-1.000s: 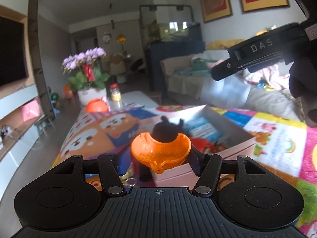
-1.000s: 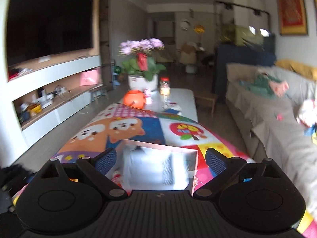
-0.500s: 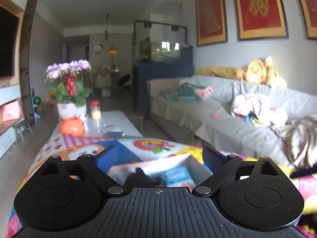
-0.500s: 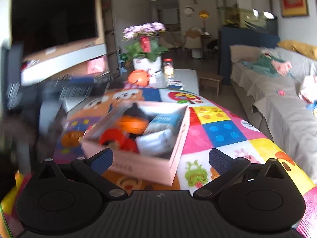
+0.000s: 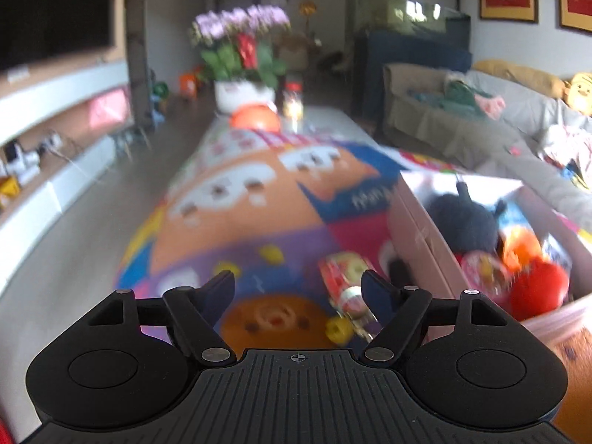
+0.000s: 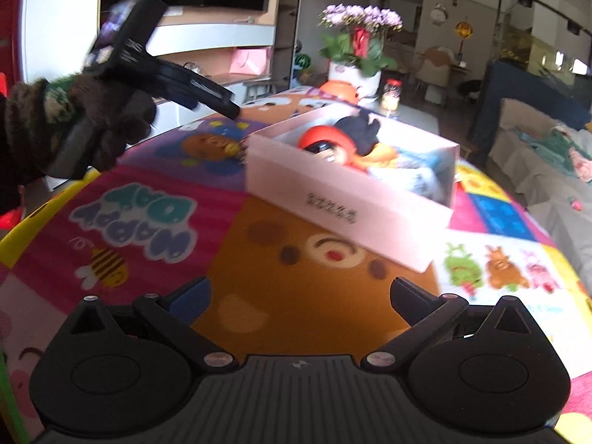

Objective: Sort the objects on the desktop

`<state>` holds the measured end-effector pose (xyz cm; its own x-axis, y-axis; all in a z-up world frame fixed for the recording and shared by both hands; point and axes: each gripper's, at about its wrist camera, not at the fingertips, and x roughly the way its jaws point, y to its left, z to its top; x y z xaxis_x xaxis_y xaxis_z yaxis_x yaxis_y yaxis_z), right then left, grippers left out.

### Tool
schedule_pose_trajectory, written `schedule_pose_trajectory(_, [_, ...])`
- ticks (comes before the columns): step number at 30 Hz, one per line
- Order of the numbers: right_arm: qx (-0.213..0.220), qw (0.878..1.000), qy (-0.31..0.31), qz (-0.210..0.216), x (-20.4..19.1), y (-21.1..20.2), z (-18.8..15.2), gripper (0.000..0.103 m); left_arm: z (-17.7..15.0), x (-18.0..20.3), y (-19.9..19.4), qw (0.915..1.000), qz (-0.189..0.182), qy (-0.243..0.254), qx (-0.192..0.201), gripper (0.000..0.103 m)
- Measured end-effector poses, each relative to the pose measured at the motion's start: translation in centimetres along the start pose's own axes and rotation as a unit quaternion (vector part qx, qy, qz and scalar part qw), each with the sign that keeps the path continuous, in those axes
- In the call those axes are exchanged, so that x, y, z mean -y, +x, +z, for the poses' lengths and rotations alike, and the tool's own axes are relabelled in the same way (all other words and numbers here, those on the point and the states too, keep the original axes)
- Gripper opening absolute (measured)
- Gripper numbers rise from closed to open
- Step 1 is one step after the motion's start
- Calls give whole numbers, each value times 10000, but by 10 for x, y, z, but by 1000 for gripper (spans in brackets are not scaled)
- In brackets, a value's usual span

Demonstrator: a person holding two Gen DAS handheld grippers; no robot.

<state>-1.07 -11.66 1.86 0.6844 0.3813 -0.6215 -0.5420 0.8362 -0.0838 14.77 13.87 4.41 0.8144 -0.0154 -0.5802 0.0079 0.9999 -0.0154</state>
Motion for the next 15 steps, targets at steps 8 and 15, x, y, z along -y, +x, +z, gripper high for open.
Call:
schedule_pose_trajectory(8, [-368,9989,271,-104,1,3,-12,103,-4,13,41,9999,-22,20,-128,82])
schedule_pose_trajectory(15, [-588,9955,723,-177,10,12,-21,103,1,15,57,9996,-231,0,-177,71])
